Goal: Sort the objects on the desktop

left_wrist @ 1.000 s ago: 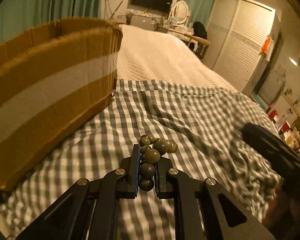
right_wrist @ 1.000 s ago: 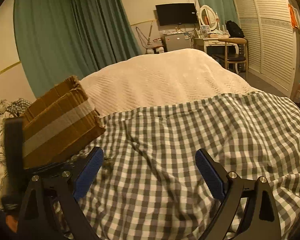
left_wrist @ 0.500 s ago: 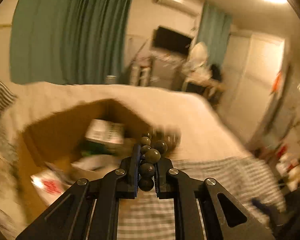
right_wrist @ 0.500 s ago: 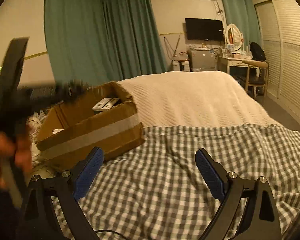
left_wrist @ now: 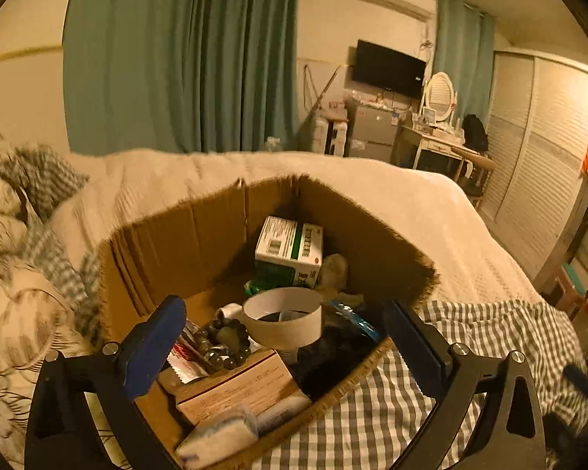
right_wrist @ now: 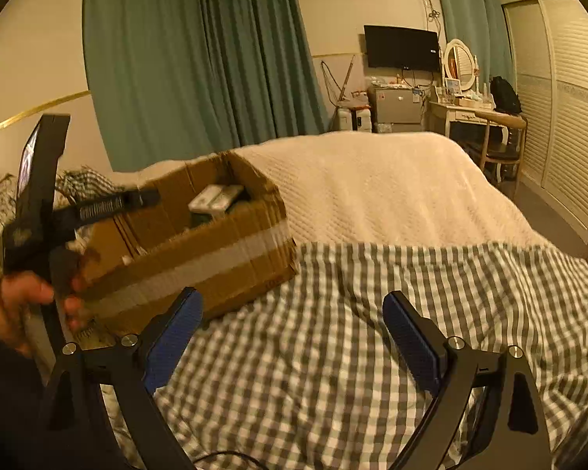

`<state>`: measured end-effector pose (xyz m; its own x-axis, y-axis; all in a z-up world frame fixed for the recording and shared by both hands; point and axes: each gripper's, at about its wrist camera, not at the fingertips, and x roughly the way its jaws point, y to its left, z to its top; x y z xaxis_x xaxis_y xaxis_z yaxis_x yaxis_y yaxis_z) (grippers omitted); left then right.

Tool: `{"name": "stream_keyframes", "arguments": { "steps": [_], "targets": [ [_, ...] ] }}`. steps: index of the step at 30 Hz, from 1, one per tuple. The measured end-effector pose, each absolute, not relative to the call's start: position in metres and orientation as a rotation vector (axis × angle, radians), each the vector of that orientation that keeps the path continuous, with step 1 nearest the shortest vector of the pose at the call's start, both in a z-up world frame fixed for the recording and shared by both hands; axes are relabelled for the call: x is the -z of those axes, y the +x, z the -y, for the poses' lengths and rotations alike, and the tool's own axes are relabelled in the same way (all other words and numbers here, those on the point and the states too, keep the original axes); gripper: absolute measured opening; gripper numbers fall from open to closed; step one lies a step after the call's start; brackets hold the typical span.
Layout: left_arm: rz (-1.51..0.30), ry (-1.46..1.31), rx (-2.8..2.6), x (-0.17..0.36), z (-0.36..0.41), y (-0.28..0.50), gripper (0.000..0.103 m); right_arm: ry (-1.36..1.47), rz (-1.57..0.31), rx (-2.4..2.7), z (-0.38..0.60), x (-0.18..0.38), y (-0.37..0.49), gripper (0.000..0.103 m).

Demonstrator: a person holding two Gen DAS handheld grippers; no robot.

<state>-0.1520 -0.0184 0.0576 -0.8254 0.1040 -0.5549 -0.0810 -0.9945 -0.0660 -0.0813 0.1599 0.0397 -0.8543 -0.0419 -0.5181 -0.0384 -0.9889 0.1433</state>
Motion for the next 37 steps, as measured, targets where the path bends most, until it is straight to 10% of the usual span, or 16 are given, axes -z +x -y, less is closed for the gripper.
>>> {"name": "stream_keyframes", "arguments": {
  "steps": [10,37],
  "targets": [
    [0.098,-0.885,-2.958,-0.060,0.032,-0.104,0.103,0.764,0.323,3.080,-0.133,-0.108,-0.083,0.101],
    [0.146,-0.974,-2.901,-0.024,0.041,-0.115,0.103,0.914,0.242,3.115,-0.127,-0.048,-0.099,0.102]
  ]
}}
